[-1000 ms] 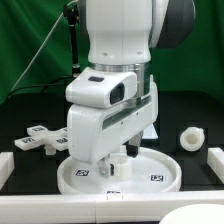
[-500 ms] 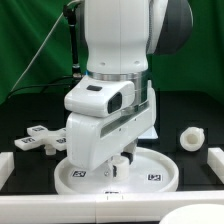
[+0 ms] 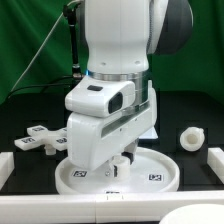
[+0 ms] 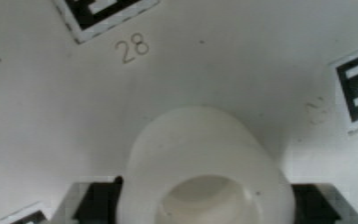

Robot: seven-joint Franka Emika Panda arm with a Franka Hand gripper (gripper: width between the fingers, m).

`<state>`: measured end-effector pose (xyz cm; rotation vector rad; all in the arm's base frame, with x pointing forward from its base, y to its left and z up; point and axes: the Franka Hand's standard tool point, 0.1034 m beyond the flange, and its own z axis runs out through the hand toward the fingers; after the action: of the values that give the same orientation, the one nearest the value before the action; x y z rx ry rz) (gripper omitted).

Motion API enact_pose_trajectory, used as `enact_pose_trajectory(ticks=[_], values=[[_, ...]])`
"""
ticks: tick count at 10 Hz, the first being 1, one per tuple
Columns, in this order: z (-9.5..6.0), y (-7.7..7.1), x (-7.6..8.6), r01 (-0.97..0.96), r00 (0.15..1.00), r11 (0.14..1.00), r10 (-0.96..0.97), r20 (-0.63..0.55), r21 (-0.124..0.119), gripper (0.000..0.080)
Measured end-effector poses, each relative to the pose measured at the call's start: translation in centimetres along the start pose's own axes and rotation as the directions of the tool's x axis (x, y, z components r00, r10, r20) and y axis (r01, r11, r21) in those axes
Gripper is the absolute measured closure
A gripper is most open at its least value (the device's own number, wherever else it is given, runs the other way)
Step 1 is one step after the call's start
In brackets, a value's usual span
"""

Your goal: Assemble round table

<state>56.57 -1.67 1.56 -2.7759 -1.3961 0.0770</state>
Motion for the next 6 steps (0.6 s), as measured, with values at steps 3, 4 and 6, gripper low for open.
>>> enact_pose_trajectory(ticks=[3, 4, 6], values=[[0.0, -1.2, 1.8, -0.007, 1.000, 1.000, 0.007, 0.001, 0.001, 0.0393], [0.0, -1.5, 2.3, -0.004, 1.000, 1.000, 0.004, 0.000, 0.001, 0.0393], [0.0, -2.1, 3.1, -0.012, 1.000, 1.000, 0.012, -0.002, 0.002, 0.0393]])
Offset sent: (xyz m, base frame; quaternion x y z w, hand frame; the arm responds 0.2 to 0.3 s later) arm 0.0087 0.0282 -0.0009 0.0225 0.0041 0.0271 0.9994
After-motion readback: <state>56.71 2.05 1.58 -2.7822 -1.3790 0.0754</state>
